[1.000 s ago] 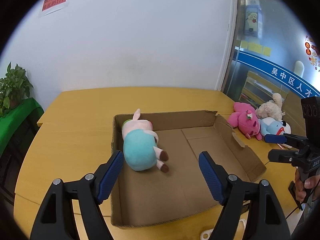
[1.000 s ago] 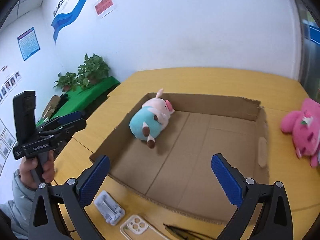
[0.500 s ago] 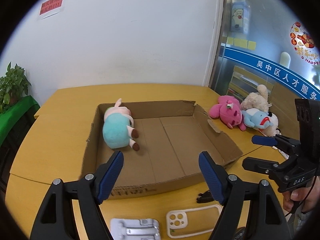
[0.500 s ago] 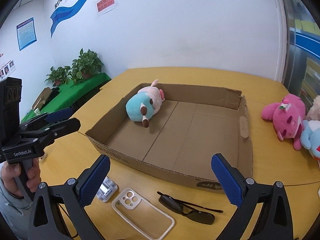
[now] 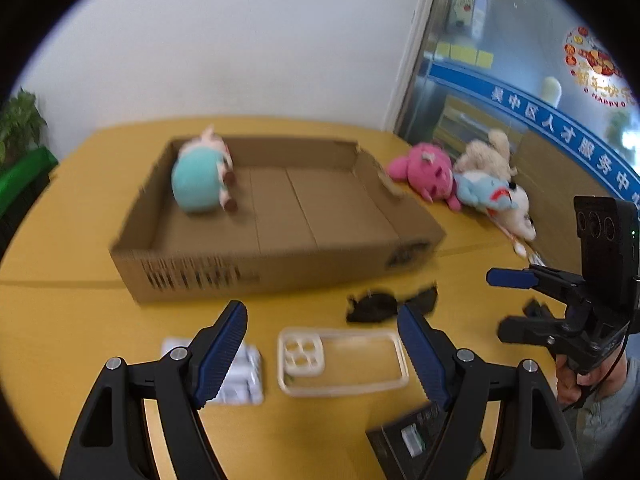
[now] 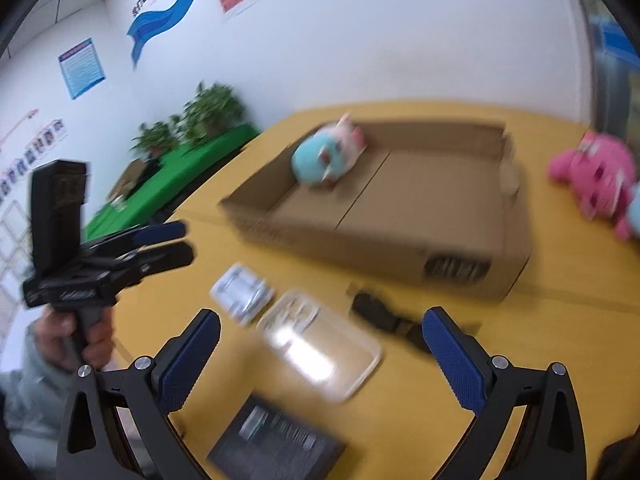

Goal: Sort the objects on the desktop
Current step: 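Move the left gripper to the black product box and grasp it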

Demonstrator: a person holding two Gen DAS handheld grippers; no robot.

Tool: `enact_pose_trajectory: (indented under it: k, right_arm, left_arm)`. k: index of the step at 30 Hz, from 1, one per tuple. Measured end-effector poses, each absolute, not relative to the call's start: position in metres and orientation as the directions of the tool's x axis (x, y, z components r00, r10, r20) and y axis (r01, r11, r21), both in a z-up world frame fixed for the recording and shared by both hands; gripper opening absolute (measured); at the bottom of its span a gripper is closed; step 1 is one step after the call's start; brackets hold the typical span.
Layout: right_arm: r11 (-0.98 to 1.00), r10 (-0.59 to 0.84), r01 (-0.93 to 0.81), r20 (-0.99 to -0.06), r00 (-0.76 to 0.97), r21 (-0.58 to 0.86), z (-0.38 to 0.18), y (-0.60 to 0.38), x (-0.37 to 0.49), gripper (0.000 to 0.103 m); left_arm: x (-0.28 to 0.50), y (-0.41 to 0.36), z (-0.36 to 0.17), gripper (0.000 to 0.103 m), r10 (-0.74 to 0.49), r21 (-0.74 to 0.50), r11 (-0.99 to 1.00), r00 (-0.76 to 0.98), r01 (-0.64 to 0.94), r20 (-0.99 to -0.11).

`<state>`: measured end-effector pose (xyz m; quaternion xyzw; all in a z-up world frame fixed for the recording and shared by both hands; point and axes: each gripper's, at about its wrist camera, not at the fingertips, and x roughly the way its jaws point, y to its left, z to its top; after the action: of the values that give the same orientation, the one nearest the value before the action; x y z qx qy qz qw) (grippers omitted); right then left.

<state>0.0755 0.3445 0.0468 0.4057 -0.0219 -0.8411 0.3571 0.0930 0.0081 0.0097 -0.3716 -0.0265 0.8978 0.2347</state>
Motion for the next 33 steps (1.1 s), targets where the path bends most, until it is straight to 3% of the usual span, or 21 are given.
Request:
enact_pose_trajectory:
  k: [5, 11, 19, 27, 32, 33]
  right_arm:
    - [-0.686, -0.622, 0.625, -0.746, -0.237, 0.373, -0.009, 0.349, 0.119, 0.103]
    - [-0.639, -0.598, 0.656, -0.796, -0.095, 0.402, -0.055, 0.331, 0.160, 0.103]
    - [-0.602, -0.662, 0.692, -0.734, -0.151, 0.400, -0.048, 0.288, 0.164, 0.102]
    - [-0.631, -0.583, 0.712, -0.794, -0.173, 0.308, -0.055, 0.280, 0.170, 0.102]
    - [-0.612, -0.630, 0.719, -0.752, -0.192, 0.329, -0.045, 0.276, 0.165, 0.098]
    - [-0.610, -0.633, 0.721, -0.749, -0.195, 0.328, -0.044, 0.278, 0.164, 0.098]
  left_arm:
    - [0.120, 0.016, -0.040, 0.078, 0.489, -0.279, -0.852, -0.483, -0.443, -0.727]
    - [0.135, 0.028, -0.070, 0.078, 0.559, -0.370, -0.797, -0.353, -0.478, -0.750]
    - [0.136, 0.022, -0.078, 0.078, 0.581, -0.410, -0.772, -0.276, -0.486, -0.766]
    - [0.138, 0.011, -0.102, 0.077, 0.628, -0.504, -0.737, -0.181, -0.450, -0.757]
    - [0.125, 0.018, -0.106, 0.074, 0.606, -0.482, -0.755, -0.195, -0.444, -0.771]
    - [0.122, 0.016, -0.107, 0.070, 0.617, -0.498, -0.751, -0.191, -0.434, -0.764]
